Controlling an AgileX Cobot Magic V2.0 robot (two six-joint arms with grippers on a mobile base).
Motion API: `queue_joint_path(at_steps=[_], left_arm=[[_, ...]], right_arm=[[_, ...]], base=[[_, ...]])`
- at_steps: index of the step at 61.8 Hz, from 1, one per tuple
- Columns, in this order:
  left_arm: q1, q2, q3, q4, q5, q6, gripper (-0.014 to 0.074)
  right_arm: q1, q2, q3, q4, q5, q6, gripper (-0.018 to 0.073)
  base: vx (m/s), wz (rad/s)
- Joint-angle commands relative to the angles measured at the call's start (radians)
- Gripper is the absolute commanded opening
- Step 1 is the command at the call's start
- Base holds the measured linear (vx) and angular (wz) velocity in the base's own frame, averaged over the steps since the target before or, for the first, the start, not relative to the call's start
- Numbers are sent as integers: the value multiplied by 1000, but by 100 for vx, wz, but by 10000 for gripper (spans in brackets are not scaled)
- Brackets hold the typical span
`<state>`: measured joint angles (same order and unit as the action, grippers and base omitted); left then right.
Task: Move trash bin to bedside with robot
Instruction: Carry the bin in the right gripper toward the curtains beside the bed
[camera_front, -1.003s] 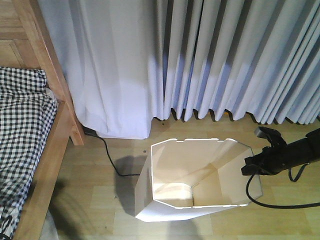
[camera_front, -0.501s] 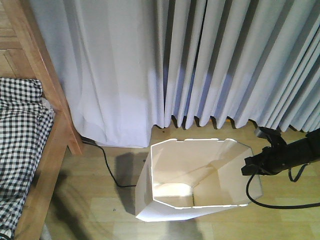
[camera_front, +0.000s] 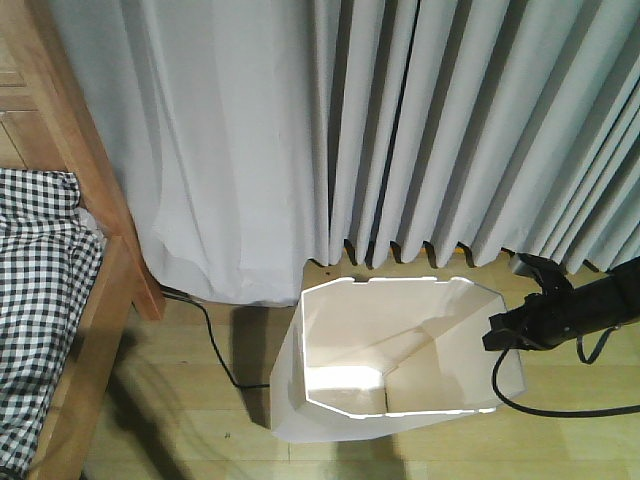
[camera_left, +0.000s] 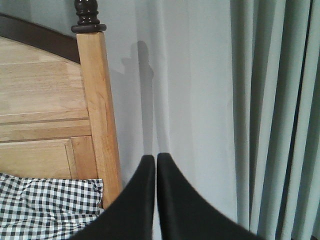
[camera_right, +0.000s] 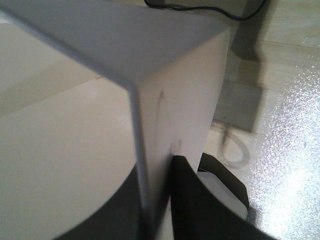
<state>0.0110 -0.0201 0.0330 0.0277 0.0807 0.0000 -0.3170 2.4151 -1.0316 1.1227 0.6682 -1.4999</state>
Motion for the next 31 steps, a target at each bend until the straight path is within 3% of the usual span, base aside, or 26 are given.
queue_joint_path(at_steps=[1, 31], left_arm=[[-6, -7, 12, -9, -74, -14, -6], [-6, -7, 12, -9, -74, -14, -6]], right_arm=[[-1, -75, -11, 66, 237, 2, -5], [-1, -75, -11, 66, 237, 2, -5]], base=[[6, 0], [2, 0]])
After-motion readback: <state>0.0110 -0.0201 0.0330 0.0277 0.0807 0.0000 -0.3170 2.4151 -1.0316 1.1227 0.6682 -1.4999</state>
